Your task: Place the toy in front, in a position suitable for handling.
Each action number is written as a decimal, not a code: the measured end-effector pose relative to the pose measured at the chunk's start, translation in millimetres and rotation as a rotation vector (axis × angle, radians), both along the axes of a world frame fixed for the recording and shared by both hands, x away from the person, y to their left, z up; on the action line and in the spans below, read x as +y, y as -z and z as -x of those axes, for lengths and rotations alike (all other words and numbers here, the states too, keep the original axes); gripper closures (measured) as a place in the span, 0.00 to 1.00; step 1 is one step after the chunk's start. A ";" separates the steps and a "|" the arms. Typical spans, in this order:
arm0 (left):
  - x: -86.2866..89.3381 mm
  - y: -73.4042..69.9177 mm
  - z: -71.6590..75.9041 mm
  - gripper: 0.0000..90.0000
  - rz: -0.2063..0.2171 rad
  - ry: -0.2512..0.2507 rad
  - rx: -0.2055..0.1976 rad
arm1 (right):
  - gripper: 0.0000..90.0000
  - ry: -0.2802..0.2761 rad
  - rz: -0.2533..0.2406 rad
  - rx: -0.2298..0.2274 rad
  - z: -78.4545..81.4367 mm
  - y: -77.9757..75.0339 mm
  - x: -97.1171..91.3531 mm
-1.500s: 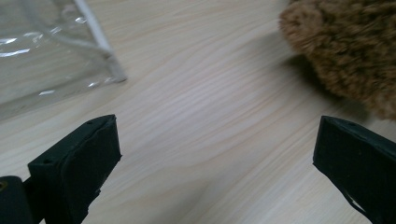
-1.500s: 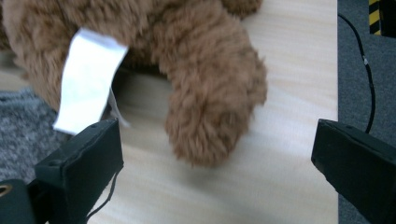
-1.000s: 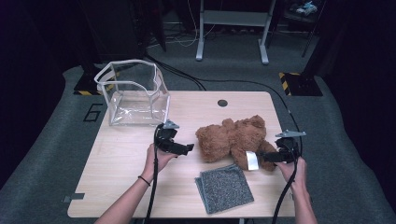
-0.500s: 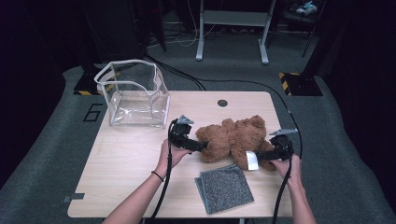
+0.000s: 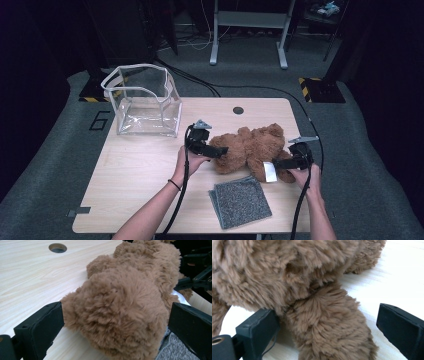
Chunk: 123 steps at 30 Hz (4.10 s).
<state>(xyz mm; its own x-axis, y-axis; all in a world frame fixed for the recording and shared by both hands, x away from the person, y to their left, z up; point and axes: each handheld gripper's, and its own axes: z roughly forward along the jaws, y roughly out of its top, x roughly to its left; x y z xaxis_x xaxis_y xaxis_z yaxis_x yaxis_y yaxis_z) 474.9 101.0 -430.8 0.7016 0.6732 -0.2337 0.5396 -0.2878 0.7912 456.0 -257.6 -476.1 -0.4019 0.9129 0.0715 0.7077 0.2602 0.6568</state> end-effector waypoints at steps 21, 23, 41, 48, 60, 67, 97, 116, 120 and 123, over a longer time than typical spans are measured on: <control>-13.7 33.2 -20.8 0.21 -0.038 0.054 0.098 | 0.18 -0.028 -0.038 0.044 -5.4 10.8 3.7; -12.9 36.5 -22.0 0.26 -0.023 0.054 0.111 | 0.25 -0.054 -0.028 0.046 -5.8 15.2 4.5; -6.9 43.5 -20.5 0.67 0.043 0.013 0.081 | 0.79 -0.030 -0.018 0.009 -2.7 25.9 19.5; -5.8 34.8 -16.6 0.69 0.058 0.024 0.038 | 0.81 -0.024 -0.022 -0.035 3.3 23.0 18.7; 11.7 22.6 -15.3 0.70 0.089 0.024 0.015 | 0.82 -0.044 0.000 -0.096 10.0 4.6 32.7; 24.4 6.5 -11.6 0.70 0.084 0.025 -0.011 | 0.82 -0.064 -0.006 -0.106 12.7 -6.2 43.4; 110.6 -12.8 -7.6 0.70 0.030 0.031 0.004 | 0.82 -0.196 -0.017 -0.121 26.4 -19.9 125.5; 153.1 3.9 -28.5 0.70 -0.064 -0.008 -0.006 | 0.80 -0.240 0.046 -0.094 7.3 6.3 187.4; 152.5 17.7 -29.5 0.68 -0.063 -0.017 0.015 | 0.77 -0.230 0.046 -0.044 2.3 19.2 189.4; 150.7 18.2 -29.3 0.67 -0.057 -0.020 0.012 | 0.76 -0.222 0.040 -0.023 1.5 26.1 187.4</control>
